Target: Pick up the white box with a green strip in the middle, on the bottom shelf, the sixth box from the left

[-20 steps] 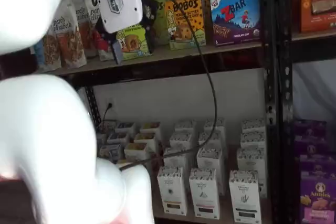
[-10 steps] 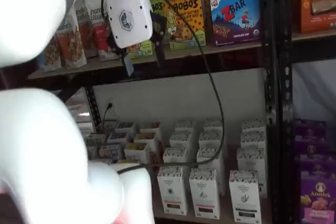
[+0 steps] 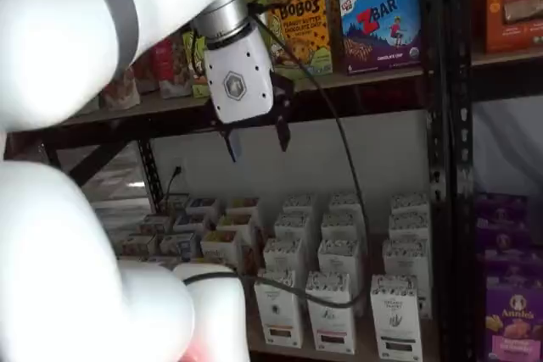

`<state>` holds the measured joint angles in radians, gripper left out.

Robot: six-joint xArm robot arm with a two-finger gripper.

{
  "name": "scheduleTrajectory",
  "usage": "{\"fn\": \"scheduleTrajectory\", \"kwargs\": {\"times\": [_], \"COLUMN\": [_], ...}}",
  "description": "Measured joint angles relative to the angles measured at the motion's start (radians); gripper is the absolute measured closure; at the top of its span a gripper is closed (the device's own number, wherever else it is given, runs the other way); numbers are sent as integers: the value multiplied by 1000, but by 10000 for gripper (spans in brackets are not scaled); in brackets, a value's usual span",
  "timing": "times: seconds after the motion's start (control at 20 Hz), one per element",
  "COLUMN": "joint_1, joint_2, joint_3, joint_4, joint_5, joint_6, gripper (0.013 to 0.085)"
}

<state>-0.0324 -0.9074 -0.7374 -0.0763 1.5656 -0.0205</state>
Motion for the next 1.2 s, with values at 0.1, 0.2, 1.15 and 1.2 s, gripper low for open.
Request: {"fn": "scheduleTrajectory", "kwargs": {"times": [0.1, 0.2, 1.15, 1.2], "joint_1": [-5, -24, -131, -136], "joint_2": [2, 5, 396, 425], "joint_3": [59, 121, 418, 423], "joint_4": [-6, 4, -12, -25], "joint_5": [-64, -137, -829, -864], "joint_6": [0, -13, -65, -59], "gripper": [130, 130, 130, 130]}}
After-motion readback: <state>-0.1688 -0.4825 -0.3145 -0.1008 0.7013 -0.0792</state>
